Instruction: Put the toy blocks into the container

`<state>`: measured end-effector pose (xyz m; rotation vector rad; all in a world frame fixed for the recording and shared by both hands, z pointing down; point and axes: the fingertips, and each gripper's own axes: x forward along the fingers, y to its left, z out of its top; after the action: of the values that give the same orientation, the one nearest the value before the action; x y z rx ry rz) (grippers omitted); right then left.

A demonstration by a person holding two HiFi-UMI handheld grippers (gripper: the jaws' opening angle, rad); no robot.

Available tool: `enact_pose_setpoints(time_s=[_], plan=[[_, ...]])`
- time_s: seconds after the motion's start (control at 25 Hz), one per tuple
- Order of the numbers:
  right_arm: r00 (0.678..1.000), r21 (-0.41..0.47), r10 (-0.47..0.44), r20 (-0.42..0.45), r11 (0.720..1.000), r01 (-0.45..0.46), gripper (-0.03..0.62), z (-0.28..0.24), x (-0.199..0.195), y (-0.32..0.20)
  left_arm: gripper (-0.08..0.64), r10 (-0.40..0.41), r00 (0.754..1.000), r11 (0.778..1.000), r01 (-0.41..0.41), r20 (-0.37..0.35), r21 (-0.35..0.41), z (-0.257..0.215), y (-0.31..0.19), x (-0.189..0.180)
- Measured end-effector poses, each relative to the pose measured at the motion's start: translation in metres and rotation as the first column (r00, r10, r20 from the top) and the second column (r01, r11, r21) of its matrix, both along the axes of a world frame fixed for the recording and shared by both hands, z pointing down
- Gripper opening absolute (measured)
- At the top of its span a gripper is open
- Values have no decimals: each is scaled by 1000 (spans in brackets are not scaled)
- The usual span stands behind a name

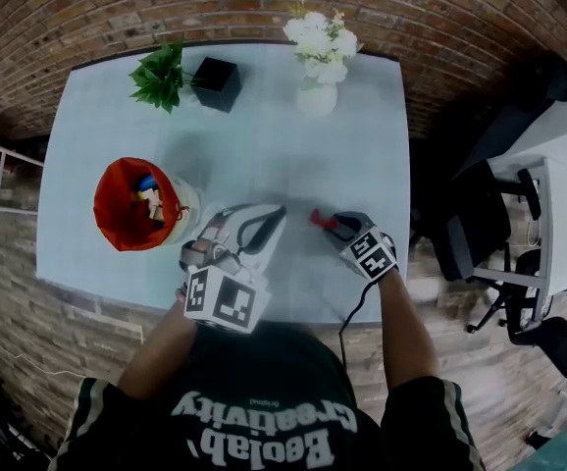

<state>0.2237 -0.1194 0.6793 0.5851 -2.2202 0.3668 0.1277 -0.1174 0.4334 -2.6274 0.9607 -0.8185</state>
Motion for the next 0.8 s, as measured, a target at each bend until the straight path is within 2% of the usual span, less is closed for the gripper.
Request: enact_pose_setpoints(time_s=[0.28, 0.4, 0.56, 0.8], plan=[[1000, 51, -7, -8, 999, 8, 152, -6, 0, 2, 3, -4, 1000, 1000, 4, 1, 6, -1, 0, -1], [999, 130, 35, 41, 991, -40, 152, -36, -3, -6, 3, -15, 1000, 1000, 15, -6, 20, -4, -1, -4], [988, 279, 70, 139, 954, -107, 152, -107, -12, -12, 3, -30, 999, 998, 30, -14, 47, -15, -1, -10], [953, 429, 44, 301, 886, -176, 153, -207, -39, 3, 3, -57, 998, 993, 59, -26, 107, -40, 4, -17]])
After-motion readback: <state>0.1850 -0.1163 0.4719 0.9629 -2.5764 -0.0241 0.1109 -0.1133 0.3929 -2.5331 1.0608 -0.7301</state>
